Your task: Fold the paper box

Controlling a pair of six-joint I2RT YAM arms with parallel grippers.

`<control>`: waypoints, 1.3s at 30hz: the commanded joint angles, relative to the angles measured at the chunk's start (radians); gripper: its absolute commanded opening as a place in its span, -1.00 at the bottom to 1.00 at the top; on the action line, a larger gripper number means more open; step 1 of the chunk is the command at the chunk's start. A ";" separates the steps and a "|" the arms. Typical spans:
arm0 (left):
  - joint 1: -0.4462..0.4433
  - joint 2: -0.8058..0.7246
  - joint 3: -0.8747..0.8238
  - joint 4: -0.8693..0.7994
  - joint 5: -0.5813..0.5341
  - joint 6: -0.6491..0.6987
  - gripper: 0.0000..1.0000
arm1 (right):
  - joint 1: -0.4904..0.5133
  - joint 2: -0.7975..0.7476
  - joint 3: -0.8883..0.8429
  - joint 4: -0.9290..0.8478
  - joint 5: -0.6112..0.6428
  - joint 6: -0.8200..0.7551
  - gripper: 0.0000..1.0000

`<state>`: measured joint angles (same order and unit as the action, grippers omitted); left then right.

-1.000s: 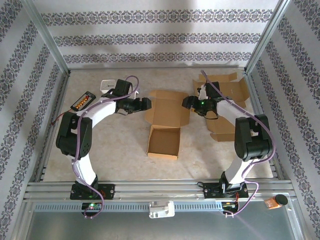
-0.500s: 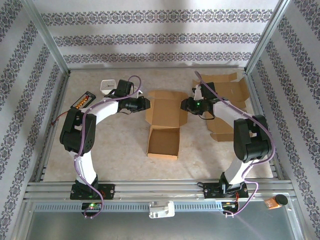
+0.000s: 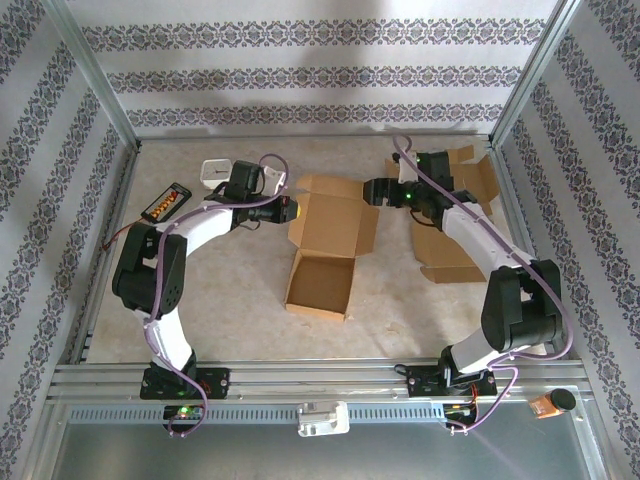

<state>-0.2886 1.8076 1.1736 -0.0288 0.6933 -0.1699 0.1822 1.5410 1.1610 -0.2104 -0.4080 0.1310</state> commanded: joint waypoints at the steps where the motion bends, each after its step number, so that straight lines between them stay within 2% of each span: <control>1: -0.009 -0.051 -0.054 0.171 0.029 0.153 -1.00 | 0.012 0.005 0.091 -0.038 -0.083 -0.369 0.79; 4: -0.012 -0.059 -0.063 0.185 0.037 0.181 -1.00 | 0.034 0.036 0.178 -0.145 -0.209 -0.555 0.78; 6: -0.015 -0.062 -0.064 0.187 0.036 0.189 -1.00 | 0.054 0.071 0.245 -0.224 -0.259 -0.622 0.77; 13: -0.020 -0.094 -0.119 0.296 0.055 0.183 -1.00 | 0.069 0.218 0.384 -0.355 -0.254 -0.538 0.53; 17: -0.020 -0.100 -0.124 0.299 0.047 0.191 -1.00 | 0.071 0.244 0.410 -0.398 -0.253 -0.504 0.33; 22: -0.023 -0.102 -0.125 0.309 0.031 0.188 -1.00 | 0.085 0.238 0.388 -0.402 -0.261 -0.504 -0.11; 25: -0.024 -0.108 -0.133 0.325 0.015 0.182 -1.00 | 0.099 0.233 0.399 -0.427 -0.247 -0.534 -0.48; 27: -0.028 -0.114 -0.145 0.351 -0.007 0.169 -1.00 | 0.111 0.214 0.410 -0.431 -0.213 -0.556 -0.80; 28: -0.029 -0.118 -0.154 0.365 -0.016 0.158 -1.00 | 0.119 0.202 0.412 -0.430 -0.191 -0.570 -0.86; 29: -0.030 -0.125 -0.165 0.384 -0.025 0.142 -0.97 | 0.131 0.184 0.415 -0.427 -0.155 -0.590 -0.86; 34: -0.031 -0.160 -0.238 0.520 -0.047 0.035 -0.45 | 0.220 0.101 0.395 -0.410 0.032 -0.758 -0.86; 39: -0.031 -0.194 -0.312 0.601 -0.068 -0.058 -0.18 | 0.315 0.050 0.321 -0.364 0.215 -0.925 -0.86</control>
<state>-0.3084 1.6535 0.9016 0.4519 0.6426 -0.1440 0.4652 1.6218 1.5257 -0.6086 -0.3347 -0.6464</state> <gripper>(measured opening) 0.395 0.072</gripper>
